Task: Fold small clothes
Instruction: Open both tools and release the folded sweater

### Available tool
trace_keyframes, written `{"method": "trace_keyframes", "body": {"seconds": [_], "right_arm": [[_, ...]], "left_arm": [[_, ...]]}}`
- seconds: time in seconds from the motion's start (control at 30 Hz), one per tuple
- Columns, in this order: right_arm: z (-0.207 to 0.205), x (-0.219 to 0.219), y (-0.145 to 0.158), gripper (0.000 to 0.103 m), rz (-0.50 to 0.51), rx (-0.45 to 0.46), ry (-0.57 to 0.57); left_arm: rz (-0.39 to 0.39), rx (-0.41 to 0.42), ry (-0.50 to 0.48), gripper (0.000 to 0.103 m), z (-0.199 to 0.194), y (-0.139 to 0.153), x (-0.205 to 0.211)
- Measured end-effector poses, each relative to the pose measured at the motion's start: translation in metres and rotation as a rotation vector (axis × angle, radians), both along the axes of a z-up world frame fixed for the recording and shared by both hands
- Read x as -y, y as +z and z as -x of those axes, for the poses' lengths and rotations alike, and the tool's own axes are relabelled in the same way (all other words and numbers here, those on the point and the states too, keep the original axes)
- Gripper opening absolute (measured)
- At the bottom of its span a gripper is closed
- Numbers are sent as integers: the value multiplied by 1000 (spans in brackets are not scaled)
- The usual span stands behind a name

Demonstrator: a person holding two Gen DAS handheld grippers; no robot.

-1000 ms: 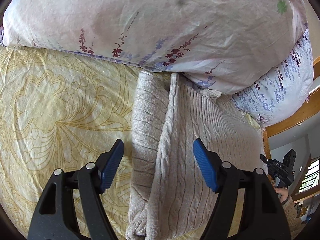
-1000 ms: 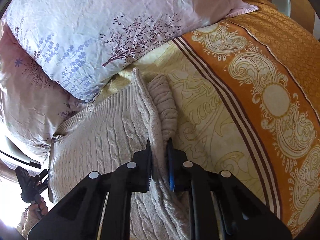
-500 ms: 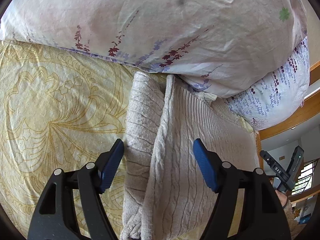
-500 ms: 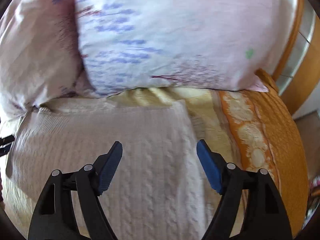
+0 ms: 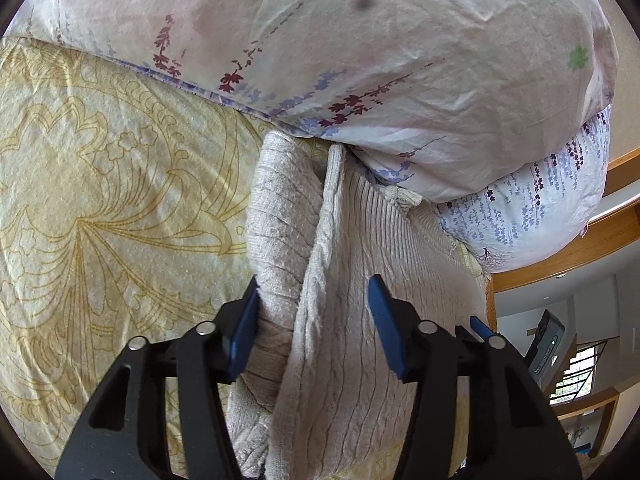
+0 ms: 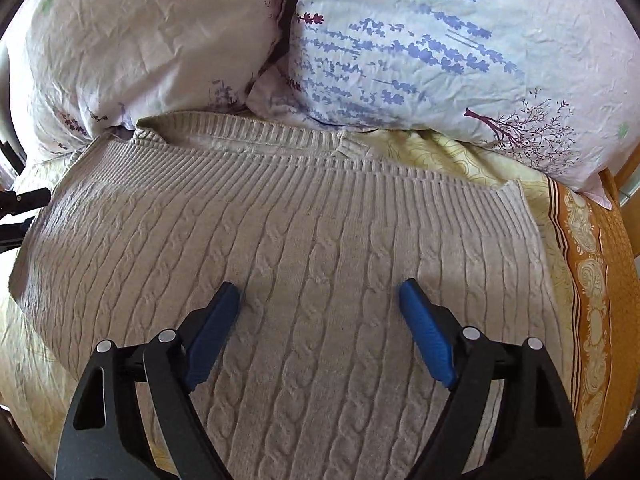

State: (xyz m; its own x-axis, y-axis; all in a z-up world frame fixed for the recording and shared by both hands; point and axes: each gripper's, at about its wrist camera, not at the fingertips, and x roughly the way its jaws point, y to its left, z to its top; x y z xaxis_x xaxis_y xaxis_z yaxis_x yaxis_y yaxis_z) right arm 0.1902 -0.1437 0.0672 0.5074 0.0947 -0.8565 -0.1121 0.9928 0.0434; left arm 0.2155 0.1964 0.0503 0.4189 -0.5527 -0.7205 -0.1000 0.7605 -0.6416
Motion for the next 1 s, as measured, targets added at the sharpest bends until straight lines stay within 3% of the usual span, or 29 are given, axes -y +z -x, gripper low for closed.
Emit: {"method": "trace_keyframes", "body": {"seconds": [0.07, 0.17, 0.27, 0.33, 0.4, 0.47, 0.57, 0.77, 1.0], "right_arm": [[1, 0, 0, 86, 0, 4, 1], [-1, -1, -2, 87, -1, 5, 2], [-2, -2, -4, 87, -2, 8, 1], [1, -1, -5, 87, -2, 10, 0], [1, -1, -6, 87, -2, 12, -1], [2, -1, -6, 88, -2, 12, 0], [2, -1, -7, 89, -3, 13, -8], [-1, 2, -10, 99, 1, 1, -42], [-3, 11, -7, 101, -45, -3, -35]], "left_arm": [[20, -7, 10, 40, 1, -2, 0], [59, -16, 39, 42, 0, -5, -2], [99, -17, 53, 55, -2, -4, -2], [82, -17, 43, 58, -6, -2, 4], [76, -23, 25, 55, -9, -2, 11], [83, -43, 8, 41, -12, -6, 20], [61, -39, 4, 28, -13, -8, 30], [115, 4, 6, 25, -12, 9, 37], [189, 73, -55, 24, -15, 44, 70]]}}
